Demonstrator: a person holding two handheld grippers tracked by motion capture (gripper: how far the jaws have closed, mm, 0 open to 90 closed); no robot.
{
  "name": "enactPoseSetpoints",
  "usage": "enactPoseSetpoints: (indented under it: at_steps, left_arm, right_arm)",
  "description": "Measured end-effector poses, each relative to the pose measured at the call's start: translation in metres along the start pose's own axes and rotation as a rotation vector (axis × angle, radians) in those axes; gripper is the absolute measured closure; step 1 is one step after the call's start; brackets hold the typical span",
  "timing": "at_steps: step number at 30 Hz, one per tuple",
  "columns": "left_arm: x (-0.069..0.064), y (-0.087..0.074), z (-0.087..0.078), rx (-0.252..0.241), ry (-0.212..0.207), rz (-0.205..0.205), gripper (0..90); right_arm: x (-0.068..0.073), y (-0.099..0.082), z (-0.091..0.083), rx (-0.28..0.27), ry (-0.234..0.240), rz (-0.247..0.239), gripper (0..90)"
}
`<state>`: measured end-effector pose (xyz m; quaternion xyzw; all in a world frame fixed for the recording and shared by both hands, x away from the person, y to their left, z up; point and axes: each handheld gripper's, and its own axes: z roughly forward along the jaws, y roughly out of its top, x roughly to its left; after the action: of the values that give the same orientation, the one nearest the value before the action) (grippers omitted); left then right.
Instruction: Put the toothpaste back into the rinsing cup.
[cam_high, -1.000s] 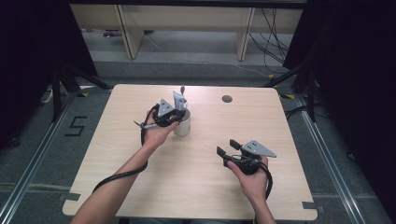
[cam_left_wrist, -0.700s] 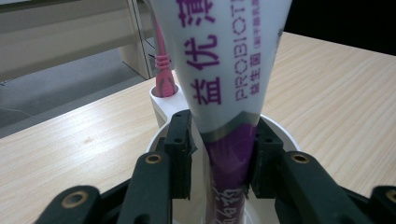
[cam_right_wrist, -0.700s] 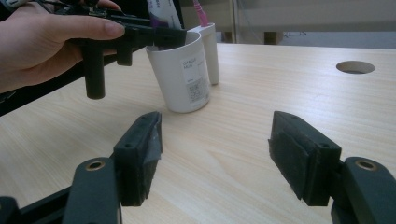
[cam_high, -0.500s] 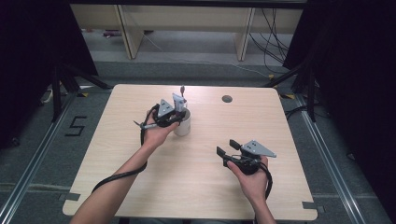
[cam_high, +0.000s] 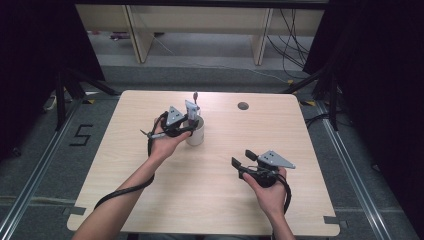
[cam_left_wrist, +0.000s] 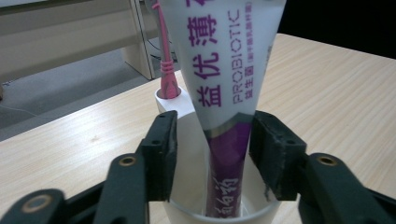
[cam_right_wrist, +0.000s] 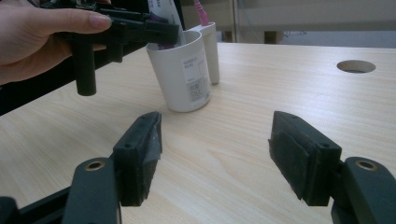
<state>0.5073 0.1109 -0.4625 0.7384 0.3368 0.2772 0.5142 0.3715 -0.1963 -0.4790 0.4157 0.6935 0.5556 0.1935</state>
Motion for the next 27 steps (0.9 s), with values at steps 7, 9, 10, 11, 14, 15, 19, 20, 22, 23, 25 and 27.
enactPoseSetpoints:
  at_steps: [7,9,10,11,14,15,19,20,22,23,25,27]
  left_arm:
    - [-0.001,0.002,-0.008,0.015,-0.002,0.008,42.0]
    - [0.0,0.001,-0.011,0.023,-0.007,0.008,41.6]
    - [0.0,0.001,-0.012,0.024,-0.006,0.009,41.2]
    - [0.001,0.001,-0.013,0.023,-0.006,0.009,40.8]
    - [0.002,0.0,-0.018,0.029,-0.005,0.01,39.8]
    - [0.002,0.0,-0.02,0.03,-0.006,0.007,39.6]
    - [0.003,-0.003,-0.028,0.041,-0.008,0.011,38.4]
    - [0.003,-0.004,-0.031,0.04,-0.007,0.009,38.3]
    - [0.003,-0.006,-0.034,0.038,-0.005,0.008,38.1]
    - [0.003,-0.006,-0.036,0.038,-0.009,0.01,38.0]
    - [0.003,-0.009,-0.04,0.042,-0.009,0.01,37.6]
    - [0.003,-0.011,-0.044,0.044,-0.005,0.012,37.5]
  right_arm:
    - [0.0,0.0,0.0,-0.008,-0.006,0.004,34.9]
    - [-0.001,0.0,0.0,-0.013,-0.022,-0.02,34.7]
    - [-0.001,0.0,0.0,-0.012,-0.023,-0.019,34.7]
    - [-0.001,0.0,0.0,-0.011,-0.009,-0.003,34.7]
    - [0.0,0.0,0.001,-0.006,0.004,0.011,34.6]
    - [0.0,-0.001,0.0,-0.005,0.0,0.011,34.6]
    - [-0.001,0.0,0.0,-0.007,-0.007,-0.01,34.6]
    - [0.0,-0.001,0.0,-0.003,0.0,0.009,34.6]
    - [0.001,-0.001,0.0,0.0,-0.004,0.025,34.5]
    - [0.0,-0.001,0.0,0.004,-0.001,0.02,34.5]
    - [0.0,-0.001,0.0,0.003,-0.008,0.011,34.5]
    - [0.0,0.0,0.0,0.003,-0.013,-0.005,34.5]
